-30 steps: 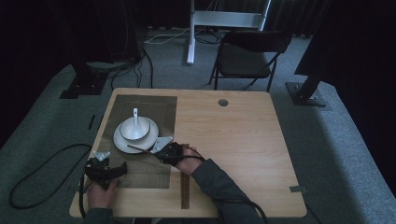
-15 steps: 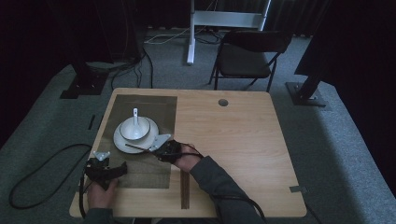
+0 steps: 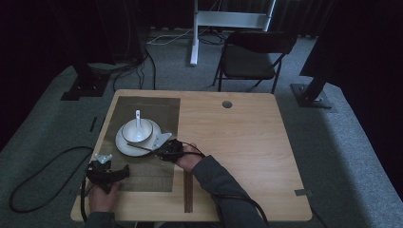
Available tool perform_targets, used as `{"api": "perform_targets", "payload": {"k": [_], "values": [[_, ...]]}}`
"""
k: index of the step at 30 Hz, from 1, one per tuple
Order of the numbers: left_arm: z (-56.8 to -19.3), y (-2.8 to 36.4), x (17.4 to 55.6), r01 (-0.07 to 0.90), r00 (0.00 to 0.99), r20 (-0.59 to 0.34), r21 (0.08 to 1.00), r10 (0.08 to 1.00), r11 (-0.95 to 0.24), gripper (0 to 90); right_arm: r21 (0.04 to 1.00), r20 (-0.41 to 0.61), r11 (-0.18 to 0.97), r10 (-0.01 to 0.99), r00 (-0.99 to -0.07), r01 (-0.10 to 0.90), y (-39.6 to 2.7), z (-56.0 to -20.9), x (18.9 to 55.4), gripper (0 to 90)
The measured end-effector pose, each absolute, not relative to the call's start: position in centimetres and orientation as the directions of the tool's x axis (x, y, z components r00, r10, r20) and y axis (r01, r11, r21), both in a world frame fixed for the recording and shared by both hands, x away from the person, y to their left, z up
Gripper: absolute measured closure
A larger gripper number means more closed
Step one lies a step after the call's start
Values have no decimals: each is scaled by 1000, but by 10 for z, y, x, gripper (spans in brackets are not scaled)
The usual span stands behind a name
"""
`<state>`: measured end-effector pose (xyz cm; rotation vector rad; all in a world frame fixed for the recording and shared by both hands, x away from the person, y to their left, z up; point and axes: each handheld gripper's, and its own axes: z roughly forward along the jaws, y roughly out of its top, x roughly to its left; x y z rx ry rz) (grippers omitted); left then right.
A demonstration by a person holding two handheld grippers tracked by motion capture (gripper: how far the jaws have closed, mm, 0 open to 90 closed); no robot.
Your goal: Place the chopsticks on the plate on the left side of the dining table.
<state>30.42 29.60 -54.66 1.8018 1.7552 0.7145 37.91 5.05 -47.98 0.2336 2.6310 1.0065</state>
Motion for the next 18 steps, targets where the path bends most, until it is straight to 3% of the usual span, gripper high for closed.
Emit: {"api": "perform_targets", "payload": {"k": [18], "values": [[-546, 296, 304, 726, 22, 14, 687, 1000, -25, 2, 650, -269, 760, 218, -938, -9, 70, -472, 380, 844]]}}
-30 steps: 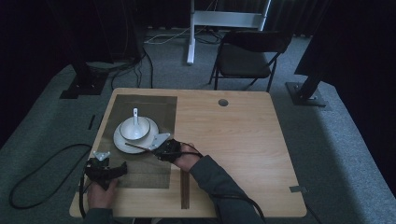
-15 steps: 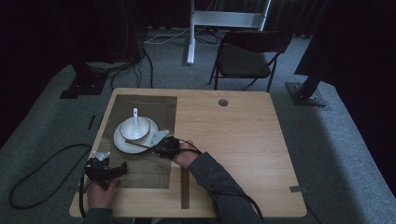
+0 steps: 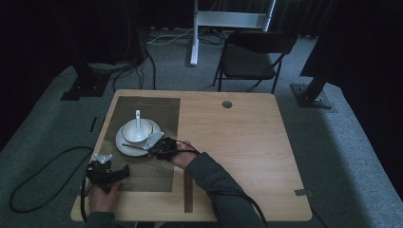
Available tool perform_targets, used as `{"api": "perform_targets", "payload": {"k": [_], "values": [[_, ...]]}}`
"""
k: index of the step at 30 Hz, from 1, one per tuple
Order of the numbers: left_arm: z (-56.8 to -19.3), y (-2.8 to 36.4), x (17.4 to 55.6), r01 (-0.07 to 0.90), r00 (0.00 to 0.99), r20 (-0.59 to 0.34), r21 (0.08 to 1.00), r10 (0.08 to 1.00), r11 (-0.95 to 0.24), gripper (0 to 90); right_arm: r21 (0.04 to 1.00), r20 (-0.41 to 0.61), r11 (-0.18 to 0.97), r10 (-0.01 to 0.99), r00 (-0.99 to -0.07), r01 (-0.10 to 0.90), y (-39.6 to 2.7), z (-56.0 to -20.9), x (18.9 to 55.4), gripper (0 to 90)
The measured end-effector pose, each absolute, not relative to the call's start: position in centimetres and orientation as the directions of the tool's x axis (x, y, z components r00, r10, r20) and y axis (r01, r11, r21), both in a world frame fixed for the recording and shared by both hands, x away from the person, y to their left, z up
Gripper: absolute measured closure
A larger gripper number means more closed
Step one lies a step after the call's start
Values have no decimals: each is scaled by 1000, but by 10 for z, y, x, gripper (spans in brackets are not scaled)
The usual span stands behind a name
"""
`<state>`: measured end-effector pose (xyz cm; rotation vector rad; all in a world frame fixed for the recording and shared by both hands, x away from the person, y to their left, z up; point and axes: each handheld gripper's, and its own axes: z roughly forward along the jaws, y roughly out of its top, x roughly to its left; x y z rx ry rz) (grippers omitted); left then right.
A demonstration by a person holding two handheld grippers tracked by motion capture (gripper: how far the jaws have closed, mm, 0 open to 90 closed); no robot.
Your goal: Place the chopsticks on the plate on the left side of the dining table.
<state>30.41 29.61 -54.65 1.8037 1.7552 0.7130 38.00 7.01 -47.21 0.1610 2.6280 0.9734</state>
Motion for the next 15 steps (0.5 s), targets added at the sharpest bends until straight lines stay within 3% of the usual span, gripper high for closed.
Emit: {"api": "perform_targets", "payload": {"k": [15], "values": [[-546, 296, 304, 727, 21, 14, 687, 1000, -25, 2, 617, -275, 786, 166, -947, -41, 100, -476, 386, 844]]}}
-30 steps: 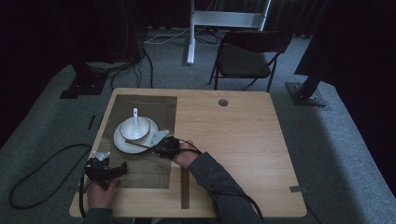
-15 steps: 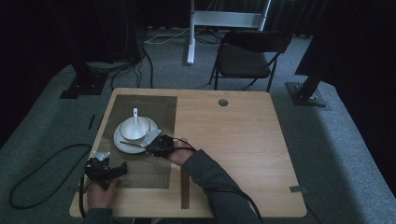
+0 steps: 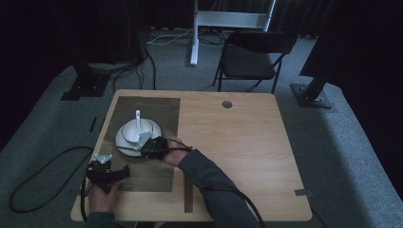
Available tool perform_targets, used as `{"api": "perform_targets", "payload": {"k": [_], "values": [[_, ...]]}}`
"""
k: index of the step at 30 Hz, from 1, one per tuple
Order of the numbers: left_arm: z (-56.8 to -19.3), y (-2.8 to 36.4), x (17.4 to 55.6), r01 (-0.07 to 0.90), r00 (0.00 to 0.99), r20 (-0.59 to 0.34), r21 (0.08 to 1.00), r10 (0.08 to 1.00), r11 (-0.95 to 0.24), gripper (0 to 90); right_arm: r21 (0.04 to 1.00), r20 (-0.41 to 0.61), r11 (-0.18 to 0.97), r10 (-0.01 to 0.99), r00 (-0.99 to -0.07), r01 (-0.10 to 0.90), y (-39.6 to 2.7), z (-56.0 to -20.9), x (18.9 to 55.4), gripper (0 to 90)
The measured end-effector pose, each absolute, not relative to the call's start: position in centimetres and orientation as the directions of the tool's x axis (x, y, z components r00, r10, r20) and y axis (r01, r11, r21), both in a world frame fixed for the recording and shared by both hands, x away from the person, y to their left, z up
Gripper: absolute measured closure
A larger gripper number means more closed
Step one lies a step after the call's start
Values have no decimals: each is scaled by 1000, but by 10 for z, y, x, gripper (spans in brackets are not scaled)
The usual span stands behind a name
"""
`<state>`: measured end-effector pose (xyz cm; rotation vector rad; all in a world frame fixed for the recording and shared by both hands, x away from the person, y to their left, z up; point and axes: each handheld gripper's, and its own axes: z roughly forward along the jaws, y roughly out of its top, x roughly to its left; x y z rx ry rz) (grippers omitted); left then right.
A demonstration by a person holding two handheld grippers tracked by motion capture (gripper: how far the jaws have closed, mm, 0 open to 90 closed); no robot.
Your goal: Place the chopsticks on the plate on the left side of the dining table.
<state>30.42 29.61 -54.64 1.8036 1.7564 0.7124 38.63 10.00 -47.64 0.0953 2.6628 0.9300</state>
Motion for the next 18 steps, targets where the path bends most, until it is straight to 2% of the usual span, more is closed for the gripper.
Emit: {"api": "perform_targets", "payload": {"k": [18], "values": [[-546, 296, 304, 727, 21, 13, 687, 1000, -25, 2, 580, -257, 814, 147, -955, -31, 112, -486, 400, 843]]}}
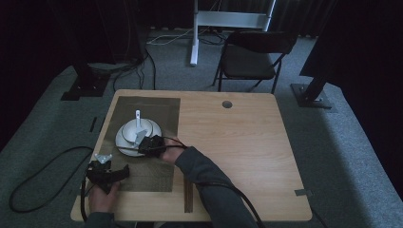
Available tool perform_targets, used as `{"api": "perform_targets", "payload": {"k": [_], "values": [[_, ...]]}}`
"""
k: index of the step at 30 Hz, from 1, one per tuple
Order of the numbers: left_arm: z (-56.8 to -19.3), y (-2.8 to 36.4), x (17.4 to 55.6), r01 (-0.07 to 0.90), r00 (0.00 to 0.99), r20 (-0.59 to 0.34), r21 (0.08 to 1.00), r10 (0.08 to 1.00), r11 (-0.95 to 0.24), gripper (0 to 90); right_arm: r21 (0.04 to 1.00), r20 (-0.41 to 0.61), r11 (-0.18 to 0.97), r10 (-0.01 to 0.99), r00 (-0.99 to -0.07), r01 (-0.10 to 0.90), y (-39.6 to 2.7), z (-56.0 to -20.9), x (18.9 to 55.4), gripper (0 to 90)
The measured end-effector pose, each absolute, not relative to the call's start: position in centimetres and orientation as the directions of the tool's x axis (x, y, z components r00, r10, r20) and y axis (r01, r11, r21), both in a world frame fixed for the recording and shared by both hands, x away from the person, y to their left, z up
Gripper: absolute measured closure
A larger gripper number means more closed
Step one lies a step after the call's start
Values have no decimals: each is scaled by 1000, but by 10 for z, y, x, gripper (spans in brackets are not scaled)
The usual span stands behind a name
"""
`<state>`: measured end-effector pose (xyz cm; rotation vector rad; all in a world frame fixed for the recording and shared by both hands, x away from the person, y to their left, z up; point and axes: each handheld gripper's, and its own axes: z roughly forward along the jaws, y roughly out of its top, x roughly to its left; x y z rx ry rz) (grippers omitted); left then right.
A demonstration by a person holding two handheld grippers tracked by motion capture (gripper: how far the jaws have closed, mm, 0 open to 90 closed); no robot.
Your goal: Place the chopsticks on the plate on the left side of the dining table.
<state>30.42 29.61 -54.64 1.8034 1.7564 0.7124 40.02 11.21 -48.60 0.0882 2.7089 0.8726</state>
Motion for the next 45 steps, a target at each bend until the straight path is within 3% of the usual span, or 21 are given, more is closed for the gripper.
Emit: {"api": "perform_targets", "payload": {"k": [4, 45], "values": [[-546, 296, 304, 727, 21, 13, 687, 1000, -24, 2, 579, -227, 815, 134, -965, -23, 114, -484, 406, 842], [-546, 296, 304, 725, 18, 11, 688, 1000, -20, 2, 504, -302, 860, 86, -949, -82, 139, -491, 408, 839]]}}
